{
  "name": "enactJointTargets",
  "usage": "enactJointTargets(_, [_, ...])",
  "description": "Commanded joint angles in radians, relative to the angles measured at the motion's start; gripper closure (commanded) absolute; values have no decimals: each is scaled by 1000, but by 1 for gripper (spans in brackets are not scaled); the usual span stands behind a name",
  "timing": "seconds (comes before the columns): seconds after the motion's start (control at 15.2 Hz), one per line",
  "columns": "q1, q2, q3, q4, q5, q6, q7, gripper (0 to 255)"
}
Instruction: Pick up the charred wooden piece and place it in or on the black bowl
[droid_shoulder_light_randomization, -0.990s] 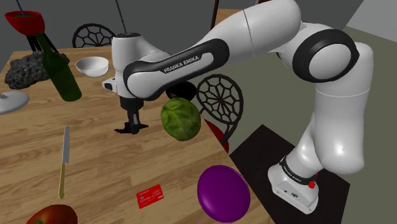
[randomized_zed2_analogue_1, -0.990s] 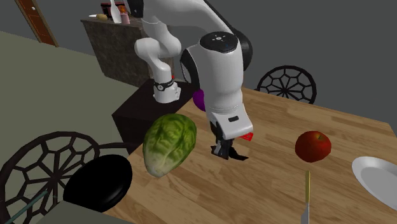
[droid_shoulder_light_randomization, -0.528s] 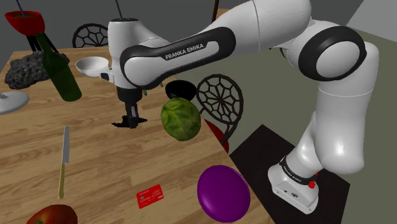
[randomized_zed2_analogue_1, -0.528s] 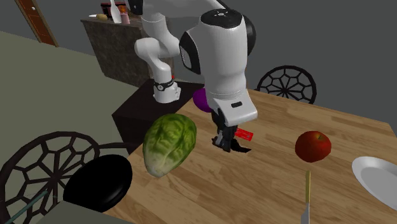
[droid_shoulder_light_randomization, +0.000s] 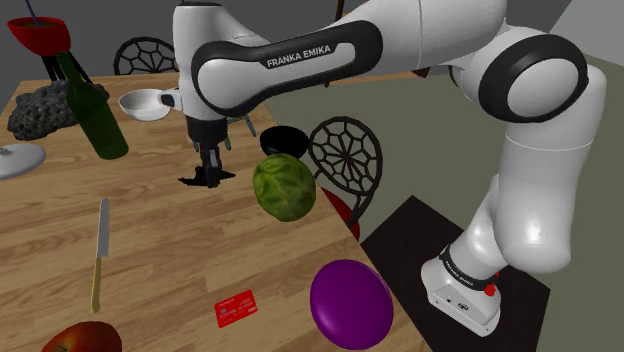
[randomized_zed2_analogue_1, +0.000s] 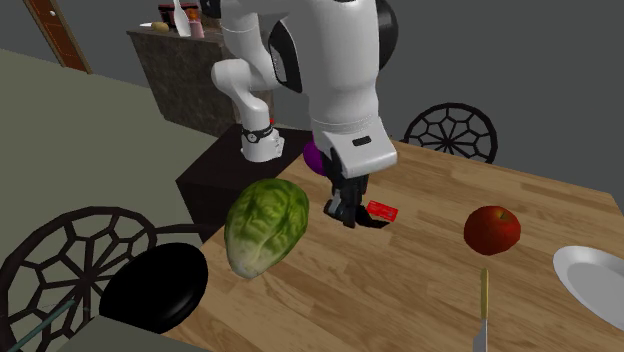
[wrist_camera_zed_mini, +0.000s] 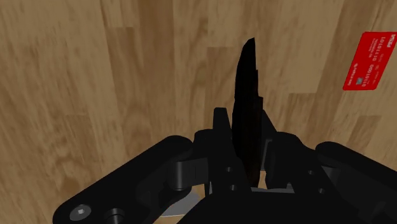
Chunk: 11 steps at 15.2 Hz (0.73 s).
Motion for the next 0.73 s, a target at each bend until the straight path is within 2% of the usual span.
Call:
enactJointTargets(0.0, [-28, -12, -8, -18, 7, 1, -37, 255])
enactJointTargets(0.66, [-182, -56, -66, -72, 42, -16, -253, 255])
